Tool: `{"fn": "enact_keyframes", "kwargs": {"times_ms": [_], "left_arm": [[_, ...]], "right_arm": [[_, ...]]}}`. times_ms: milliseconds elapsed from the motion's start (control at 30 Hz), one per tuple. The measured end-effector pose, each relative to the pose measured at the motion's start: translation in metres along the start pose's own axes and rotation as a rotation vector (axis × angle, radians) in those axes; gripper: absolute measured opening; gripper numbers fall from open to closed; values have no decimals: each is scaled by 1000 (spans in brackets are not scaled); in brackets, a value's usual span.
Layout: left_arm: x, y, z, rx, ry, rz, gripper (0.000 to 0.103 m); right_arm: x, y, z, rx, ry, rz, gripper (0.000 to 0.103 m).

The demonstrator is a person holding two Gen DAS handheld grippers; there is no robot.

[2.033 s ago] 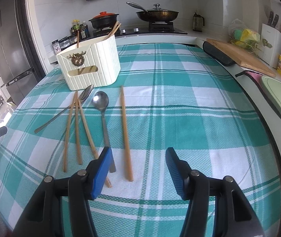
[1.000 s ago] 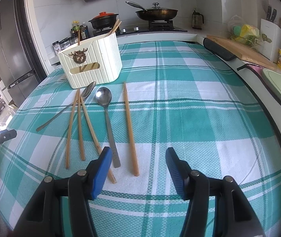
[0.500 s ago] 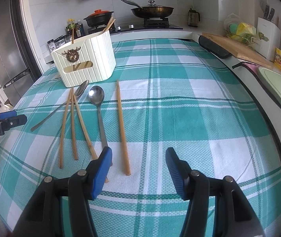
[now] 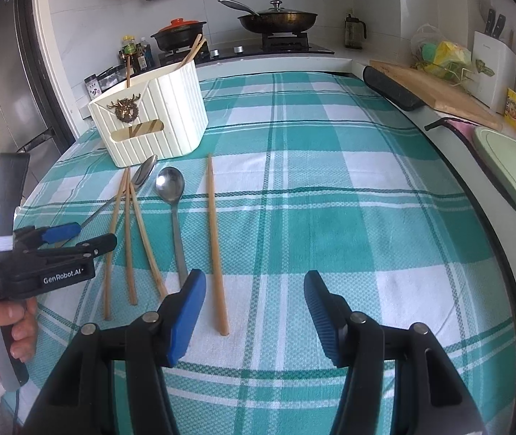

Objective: Organize utensils
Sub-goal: 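Close the left tool on a wooden chopstick while the right tool grasps another chopstick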

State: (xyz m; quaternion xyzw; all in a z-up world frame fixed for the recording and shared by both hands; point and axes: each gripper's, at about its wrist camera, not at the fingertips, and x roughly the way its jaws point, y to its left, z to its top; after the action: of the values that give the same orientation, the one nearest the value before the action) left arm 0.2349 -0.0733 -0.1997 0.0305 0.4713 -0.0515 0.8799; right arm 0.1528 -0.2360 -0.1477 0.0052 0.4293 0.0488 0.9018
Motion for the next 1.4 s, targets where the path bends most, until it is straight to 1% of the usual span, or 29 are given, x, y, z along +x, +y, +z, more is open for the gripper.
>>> {"fn": "enact_keyframes", "kwargs": {"times_ms": [33,67,100,133,167,233,267,300,333,367,400,433,500,567,667,767,833,1033,1067,1167,1267,1333,1367,1400], "left_arm": [[-1,-1,-1,7,-1,2,54],[-2,-2,-1,17,-5,-5,49],[-2,-3,-1,27,-5,-10,40],[-3,-4,-1,37,-4,-14,36],[-4,-4,-1,45,-2,-16,29],[-4,-3,-2,55,-1,-25,28],[-5,-2,-2,56,-2,-32,27],[-5,-1,-3,55,0,-38,26],[-5,1,-3,54,3,-45,26],[-6,3,-3,52,7,-56,26],[-6,5,-3,51,12,-71,26],[-6,8,-3,56,17,-86,26],[-7,14,-5,70,28,-102,26],[-10,21,-7,79,39,-112,26],[-13,34,-12,65,61,-116,24],[-18,44,-18,70,74,-123,14],[-22,54,-23,72,84,-138,11],[-38,91,-42,97,118,-188,10],[-40,96,-45,110,122,-182,10],[-44,108,-53,168,136,-125,10],[-47,116,-57,179,139,-121,11],[-48,118,-57,178,138,-123,12],[-48,119,-56,177,138,-127,19],[-48,120,-55,173,135,-132,33]], "right_arm": [[7,4,6,-19,13,2,58],[14,8,11,-40,27,4,58],[22,13,15,-61,44,9,58],[30,17,19,-77,60,10,58],[38,20,22,-90,77,8,57],[50,26,25,-112,102,26,57],[56,28,26,-122,113,34,55],[59,30,26,-133,125,39,50],[64,32,25,-145,140,38,47],[68,33,23,-157,158,31,37],[69,34,22,-168,151,17,31],[69,33,21,-174,151,5,27],[66,28,21,-157,159,-9,14],[64,21,18,-135,163,-24,11],[58,13,13,-120,158,-49,11],[54,9,9,-99,156,-64,11],[52,8,6,-88,157,-74,10],[42,-2,-3,-60,175,-105,10],[40,-5,-4,-53,180,-110,10],[35,-10,-8,-45,202,-127,10],[32,-12,-10,-51,228,-128,10],[32,-12,-9,-48,245,-102,12],[33,-13,-8,-50,257,-92,13],[34,-13,-7,-52,269,-77,20]]}}
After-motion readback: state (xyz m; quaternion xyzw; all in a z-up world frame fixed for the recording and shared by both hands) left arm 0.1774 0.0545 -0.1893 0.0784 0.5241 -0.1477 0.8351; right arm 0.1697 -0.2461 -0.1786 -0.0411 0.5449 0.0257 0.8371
